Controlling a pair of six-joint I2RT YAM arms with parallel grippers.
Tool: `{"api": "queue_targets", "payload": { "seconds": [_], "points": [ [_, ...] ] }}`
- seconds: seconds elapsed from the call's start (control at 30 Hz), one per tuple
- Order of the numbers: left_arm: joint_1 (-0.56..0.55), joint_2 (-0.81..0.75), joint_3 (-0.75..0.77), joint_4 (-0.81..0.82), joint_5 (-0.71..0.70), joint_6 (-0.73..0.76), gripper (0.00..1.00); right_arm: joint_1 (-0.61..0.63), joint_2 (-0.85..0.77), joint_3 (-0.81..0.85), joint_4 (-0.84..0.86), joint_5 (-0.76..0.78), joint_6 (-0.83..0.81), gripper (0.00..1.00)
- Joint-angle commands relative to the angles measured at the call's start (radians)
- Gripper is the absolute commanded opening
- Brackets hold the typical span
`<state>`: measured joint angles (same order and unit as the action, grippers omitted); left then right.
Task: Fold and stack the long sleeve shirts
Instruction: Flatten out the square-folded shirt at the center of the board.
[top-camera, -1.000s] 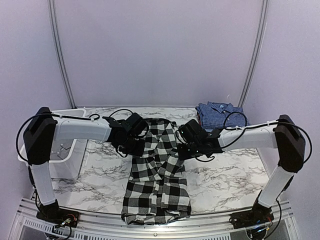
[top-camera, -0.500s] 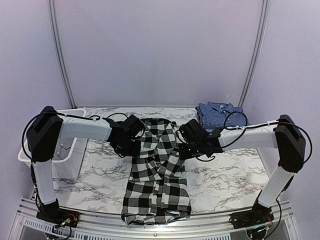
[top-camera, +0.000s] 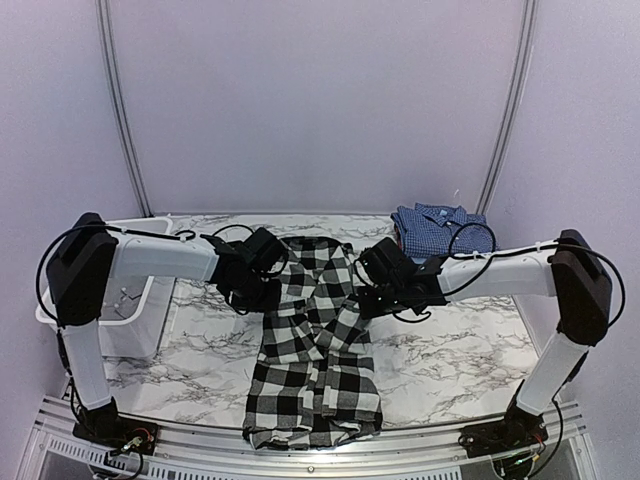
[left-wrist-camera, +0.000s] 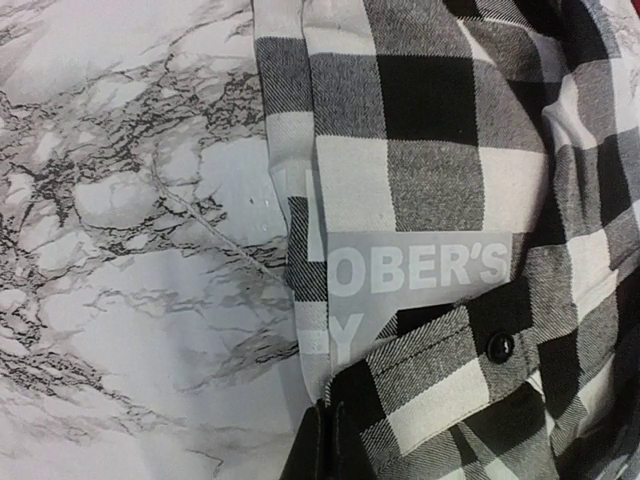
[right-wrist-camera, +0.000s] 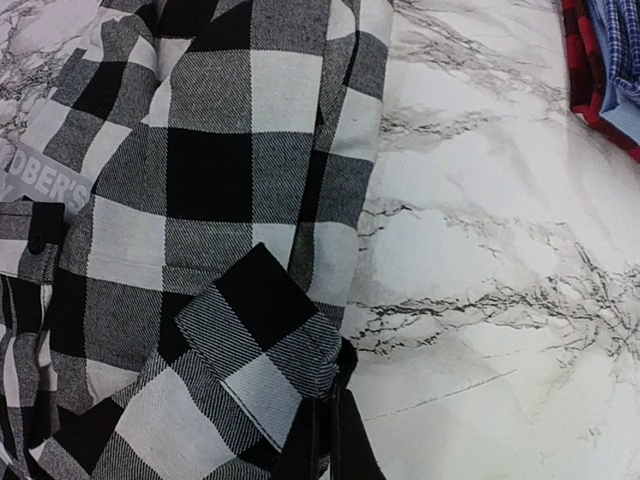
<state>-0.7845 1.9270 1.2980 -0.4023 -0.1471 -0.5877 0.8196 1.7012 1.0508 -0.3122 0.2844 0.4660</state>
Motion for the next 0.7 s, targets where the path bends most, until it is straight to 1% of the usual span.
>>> {"api": "queue_targets", "payload": {
  "seconds": [0.0,0.1,0.23,0.3,0.43,0.57,0.67],
  "points": [
    [0.006,-0.121,-0.005,-0.012,-0.036,0.018,0.0,-0.016,-0.047,0.029,-0.046,0.063,-0.015,0.0],
    [0.028,-0.192,0.022,-0.063,-0.084,0.04,0.0,-0.044,-0.077,0.043,-0.075,0.088,-0.024,0.0],
    [0.089,-0.303,0.079,-0.157,-0.171,0.087,0.0,-0.132,-0.152,0.048,-0.106,0.119,-0.044,0.0],
    [0.14,-0.352,0.112,-0.198,-0.202,0.116,0.0,-0.189,-0.2,0.052,-0.122,0.13,-0.057,0.0],
    [0.277,-0.424,0.181,-0.259,-0.232,0.176,0.0,-0.335,-0.277,0.071,-0.144,0.135,-0.091,0.0],
    [0.412,-0.437,0.278,-0.309,-0.228,0.218,0.0,-0.46,-0.327,0.119,-0.171,0.176,-0.125,0.0],
    [0.475,-0.432,0.354,-0.32,-0.217,0.239,0.0,-0.545,-0.355,0.154,-0.181,0.192,-0.143,0.0]
  ]
}}
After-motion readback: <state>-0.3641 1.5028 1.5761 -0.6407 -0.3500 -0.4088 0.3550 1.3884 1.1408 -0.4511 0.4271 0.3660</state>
